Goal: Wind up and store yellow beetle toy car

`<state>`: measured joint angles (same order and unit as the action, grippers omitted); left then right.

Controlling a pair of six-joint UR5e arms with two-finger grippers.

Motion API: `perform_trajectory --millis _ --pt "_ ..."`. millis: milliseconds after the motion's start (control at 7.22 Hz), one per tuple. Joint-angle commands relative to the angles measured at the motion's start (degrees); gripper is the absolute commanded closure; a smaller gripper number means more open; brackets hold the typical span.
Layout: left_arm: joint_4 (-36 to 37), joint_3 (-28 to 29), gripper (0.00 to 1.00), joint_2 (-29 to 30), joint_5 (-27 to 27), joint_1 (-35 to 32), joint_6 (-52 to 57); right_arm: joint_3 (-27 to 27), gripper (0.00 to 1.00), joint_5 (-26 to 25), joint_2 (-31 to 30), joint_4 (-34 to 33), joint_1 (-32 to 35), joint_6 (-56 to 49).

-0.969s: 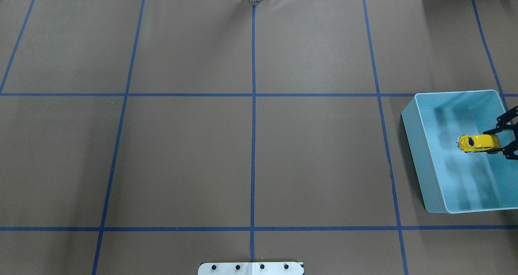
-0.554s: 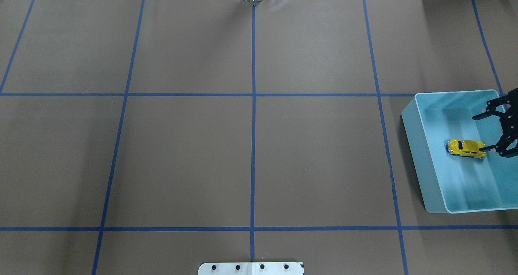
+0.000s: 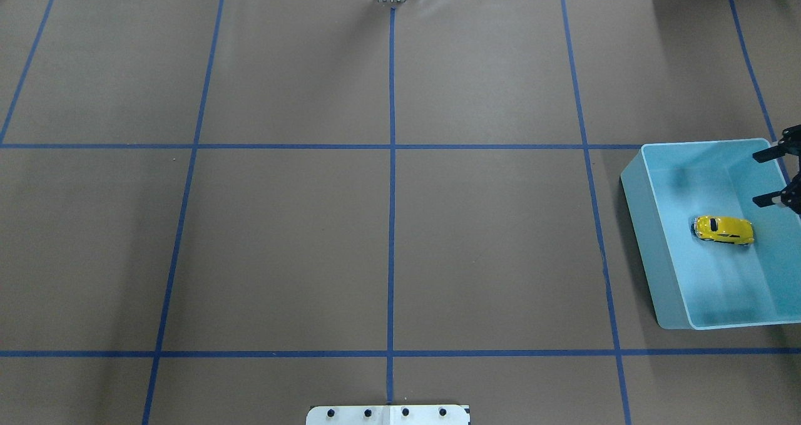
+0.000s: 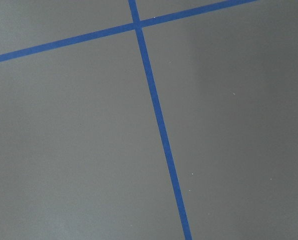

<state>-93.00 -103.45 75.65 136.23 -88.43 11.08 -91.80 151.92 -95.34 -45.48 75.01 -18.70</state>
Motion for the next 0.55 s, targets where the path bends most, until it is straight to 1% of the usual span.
perform_trajectory --millis 0,415 --pt "0.0 0.0 0.0 -0.1 0.0 -0.1 0.0 -2.6 0.0 -0.6 0.1 -8.3 7.0 2.1" --pt "0.0 0.0 0.0 -0.2 0.0 -0.1 0.0 -3.4 0.0 -1.2 -4.7 -10.2 11.7 2.2"
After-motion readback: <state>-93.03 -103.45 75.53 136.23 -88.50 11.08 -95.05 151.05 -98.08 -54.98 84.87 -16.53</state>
